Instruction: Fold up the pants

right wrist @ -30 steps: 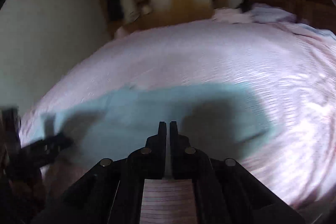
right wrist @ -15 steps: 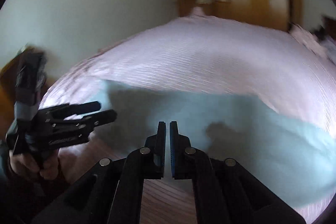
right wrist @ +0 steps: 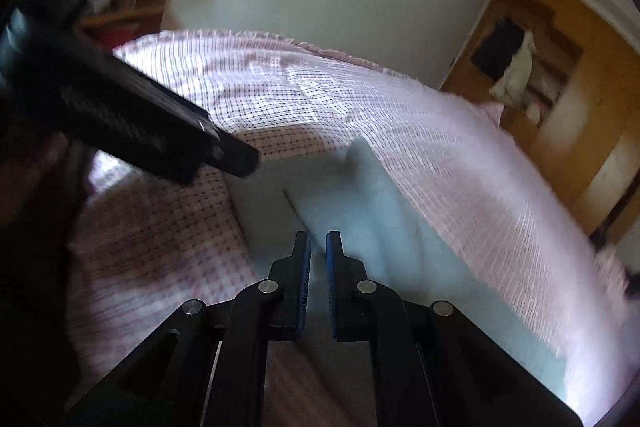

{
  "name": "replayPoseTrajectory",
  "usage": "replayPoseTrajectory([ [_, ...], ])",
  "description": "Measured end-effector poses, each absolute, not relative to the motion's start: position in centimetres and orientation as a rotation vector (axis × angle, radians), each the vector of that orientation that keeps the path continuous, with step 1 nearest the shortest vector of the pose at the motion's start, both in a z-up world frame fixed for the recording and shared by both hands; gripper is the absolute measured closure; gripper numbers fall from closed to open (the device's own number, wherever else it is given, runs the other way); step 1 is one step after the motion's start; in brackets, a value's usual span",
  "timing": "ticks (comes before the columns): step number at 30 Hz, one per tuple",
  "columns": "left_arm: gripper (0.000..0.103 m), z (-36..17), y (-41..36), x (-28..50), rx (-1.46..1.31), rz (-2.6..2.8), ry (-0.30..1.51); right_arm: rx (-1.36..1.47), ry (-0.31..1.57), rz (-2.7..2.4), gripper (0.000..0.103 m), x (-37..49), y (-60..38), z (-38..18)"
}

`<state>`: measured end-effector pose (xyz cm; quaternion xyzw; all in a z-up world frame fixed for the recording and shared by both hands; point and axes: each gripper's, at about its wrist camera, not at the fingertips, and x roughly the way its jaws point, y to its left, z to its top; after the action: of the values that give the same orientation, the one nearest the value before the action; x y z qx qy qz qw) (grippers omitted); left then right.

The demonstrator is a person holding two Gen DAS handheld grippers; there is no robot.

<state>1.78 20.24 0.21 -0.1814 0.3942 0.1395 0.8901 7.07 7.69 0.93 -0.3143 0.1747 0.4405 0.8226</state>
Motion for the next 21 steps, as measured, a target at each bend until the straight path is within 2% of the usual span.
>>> replayPoseTrajectory([
  [5, 0.040, 0.0, 21.7, 1.1, -0.478, 0.255, 0.792, -0.705, 0.365, 0.912, 0.102, 8.0, 11.0, -0.5],
  [8, 0.040, -0.1, 22.1, 0.9, -0.497, 0.268, 0.794, -0.702, 0.370, 0.923, 0.096, 8.4, 11.4, -0.8],
  [18, 0.040, -0.3, 22.9, 0.4, -0.588, 0.250, 0.785, -0.760, 0.352, 1.012, 0.092, 8.3, 11.1, -0.9],
  [20, 0.040, -0.2, 23.0, 0.5, -0.594, 0.252, 0.784, -0.799, 0.333, 0.985, 0.084, 8.1, 11.1, -1.3],
  [21, 0.040, -0.2, 23.0, 0.5, -0.596, 0.251, 0.784, -0.820, 0.324, 0.973, 0.084, 8.0, 11.3, -1.6],
])
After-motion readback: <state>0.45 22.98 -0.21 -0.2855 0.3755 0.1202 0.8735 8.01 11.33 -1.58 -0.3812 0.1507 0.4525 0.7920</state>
